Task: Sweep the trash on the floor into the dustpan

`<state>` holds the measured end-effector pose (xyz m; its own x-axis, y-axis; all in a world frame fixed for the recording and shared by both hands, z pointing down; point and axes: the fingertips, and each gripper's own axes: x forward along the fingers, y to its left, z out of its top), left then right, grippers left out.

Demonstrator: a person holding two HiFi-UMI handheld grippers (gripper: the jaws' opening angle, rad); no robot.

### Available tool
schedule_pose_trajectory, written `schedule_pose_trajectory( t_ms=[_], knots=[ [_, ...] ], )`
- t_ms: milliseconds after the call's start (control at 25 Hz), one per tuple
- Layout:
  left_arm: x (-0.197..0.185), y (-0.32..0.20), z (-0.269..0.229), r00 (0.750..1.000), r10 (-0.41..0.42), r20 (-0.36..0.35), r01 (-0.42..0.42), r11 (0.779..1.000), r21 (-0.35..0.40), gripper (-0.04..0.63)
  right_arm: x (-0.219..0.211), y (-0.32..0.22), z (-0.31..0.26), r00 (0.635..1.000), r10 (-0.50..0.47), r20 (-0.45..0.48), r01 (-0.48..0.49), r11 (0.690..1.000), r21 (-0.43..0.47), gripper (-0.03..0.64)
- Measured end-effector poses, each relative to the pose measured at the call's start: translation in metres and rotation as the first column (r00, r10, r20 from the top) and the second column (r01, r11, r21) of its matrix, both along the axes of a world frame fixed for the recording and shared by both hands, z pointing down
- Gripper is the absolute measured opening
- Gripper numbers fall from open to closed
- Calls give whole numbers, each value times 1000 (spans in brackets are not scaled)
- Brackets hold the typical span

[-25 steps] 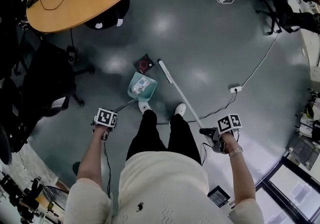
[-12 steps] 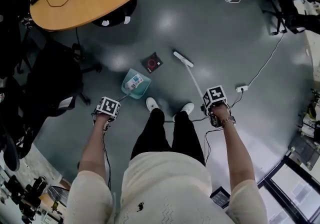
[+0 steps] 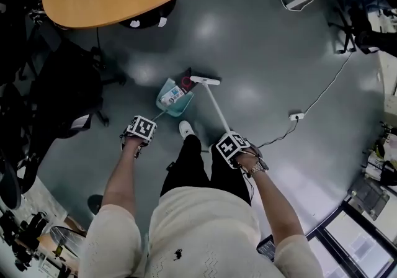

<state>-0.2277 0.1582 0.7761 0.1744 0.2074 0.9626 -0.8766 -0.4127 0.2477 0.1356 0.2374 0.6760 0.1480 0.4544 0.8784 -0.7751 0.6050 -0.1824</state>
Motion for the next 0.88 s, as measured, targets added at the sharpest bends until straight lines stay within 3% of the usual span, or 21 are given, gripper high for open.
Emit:
schedule_pose_trajectory(
  t_ms=[200,360,440,520,640,720,880],
  knots=[
    [4,2,-2,1000,-22,-5,22,1000,20,92,-12,31,-14,988,-152,42,153,988,-24,124],
    [7,4,-2,999,-51,-4,51,998,34,92,-24,38,-28,988,-119,101,125,990,-59,124],
    [8,6,-3,993,-115,-7,115,993,33,92,-27,34,-40,992,-38,118,49,995,-92,123],
    [6,6,-5,982,-186,-4,186,982,37,92,-37,30,-52,975,155,161,-127,977,-174,123],
    [0,10,-12,958,-285,4,285,958,45,92,-43,19,-74,870,446,212,-375,876,-304,123],
    [1,15,-20,930,-366,-20,367,929,41,92,-38,9,-88,824,518,231,-434,838,-331,123],
    [-10,20,-28,864,-503,-34,504,861,72,92,-30,-27,-111,800,538,267,-455,833,-315,123]
  ],
)
